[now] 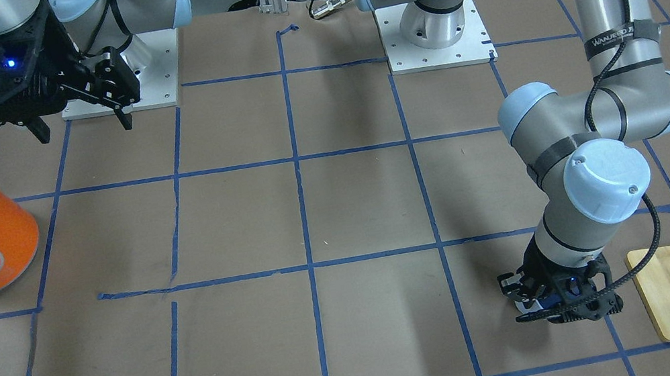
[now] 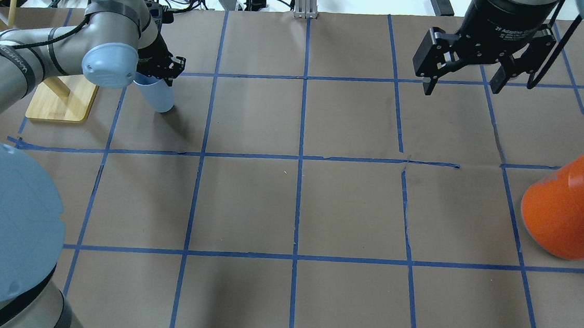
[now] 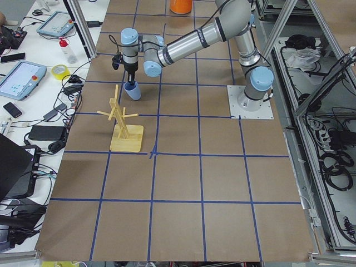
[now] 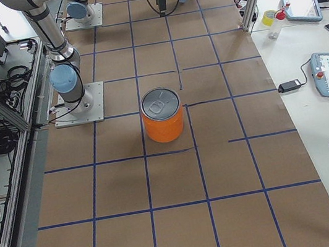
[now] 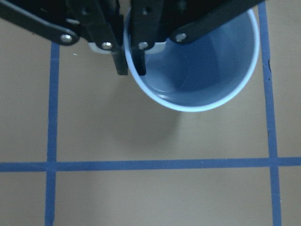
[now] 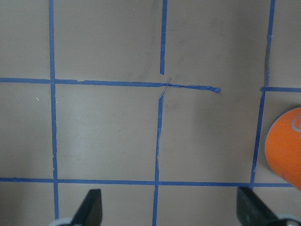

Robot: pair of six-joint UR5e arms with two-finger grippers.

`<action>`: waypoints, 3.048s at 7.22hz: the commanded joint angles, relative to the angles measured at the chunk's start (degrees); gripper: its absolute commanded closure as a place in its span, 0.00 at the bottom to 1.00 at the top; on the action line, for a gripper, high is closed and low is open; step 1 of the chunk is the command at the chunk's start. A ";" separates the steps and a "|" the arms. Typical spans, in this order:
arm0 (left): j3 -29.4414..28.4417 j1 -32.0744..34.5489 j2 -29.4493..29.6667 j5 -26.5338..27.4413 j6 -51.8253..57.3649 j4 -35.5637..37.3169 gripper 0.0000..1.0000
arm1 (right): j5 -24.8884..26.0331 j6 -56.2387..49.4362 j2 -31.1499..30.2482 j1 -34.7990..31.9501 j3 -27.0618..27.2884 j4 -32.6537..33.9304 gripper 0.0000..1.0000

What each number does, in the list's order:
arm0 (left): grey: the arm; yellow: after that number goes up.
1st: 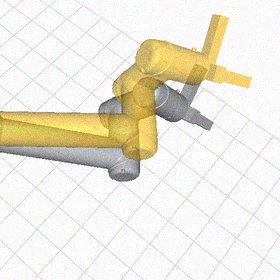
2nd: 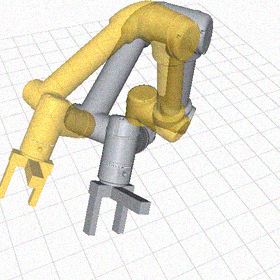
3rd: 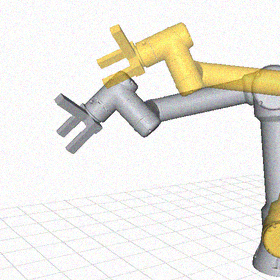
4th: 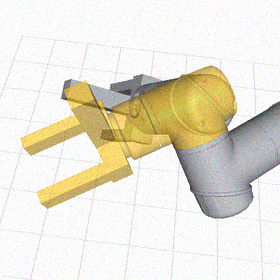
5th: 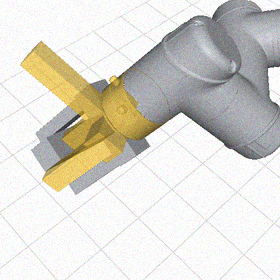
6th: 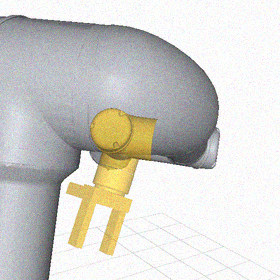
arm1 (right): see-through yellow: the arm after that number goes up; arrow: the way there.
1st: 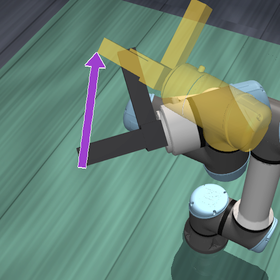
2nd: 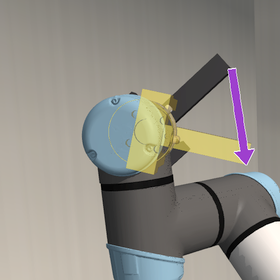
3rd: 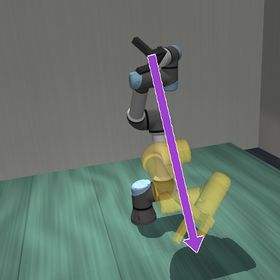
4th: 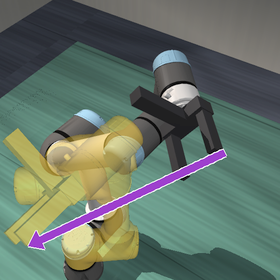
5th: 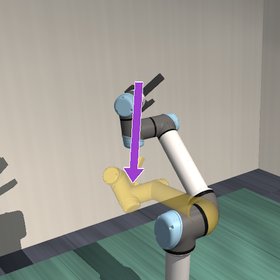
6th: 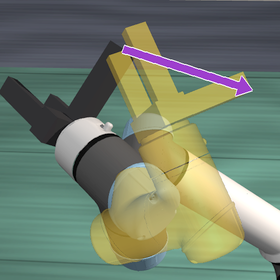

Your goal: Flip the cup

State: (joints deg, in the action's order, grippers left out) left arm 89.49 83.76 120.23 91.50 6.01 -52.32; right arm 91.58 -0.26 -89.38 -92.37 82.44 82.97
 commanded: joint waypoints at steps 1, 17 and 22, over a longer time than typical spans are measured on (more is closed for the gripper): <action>1.04 -0.08 -0.08 -0.09 0.23 1.79 0.57 | 0.00 0.00 0.09 0.00 0.00 0.00 0.00; -3.09 8.80 -32.86 -0.98 -1.79 -45.50 0.00 | 0.00 0.00 0.09 0.09 0.09 0.00 0.00; -3.09 8.00 -31.63 -0.17 -5.54 -37.24 0.00 | 0.00 0.00 0.09 0.09 0.09 0.00 0.00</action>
State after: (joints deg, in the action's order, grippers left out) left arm 86.68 91.96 88.57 92.14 2.79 -89.66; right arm 91.60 -0.20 -89.30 -92.28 82.53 82.95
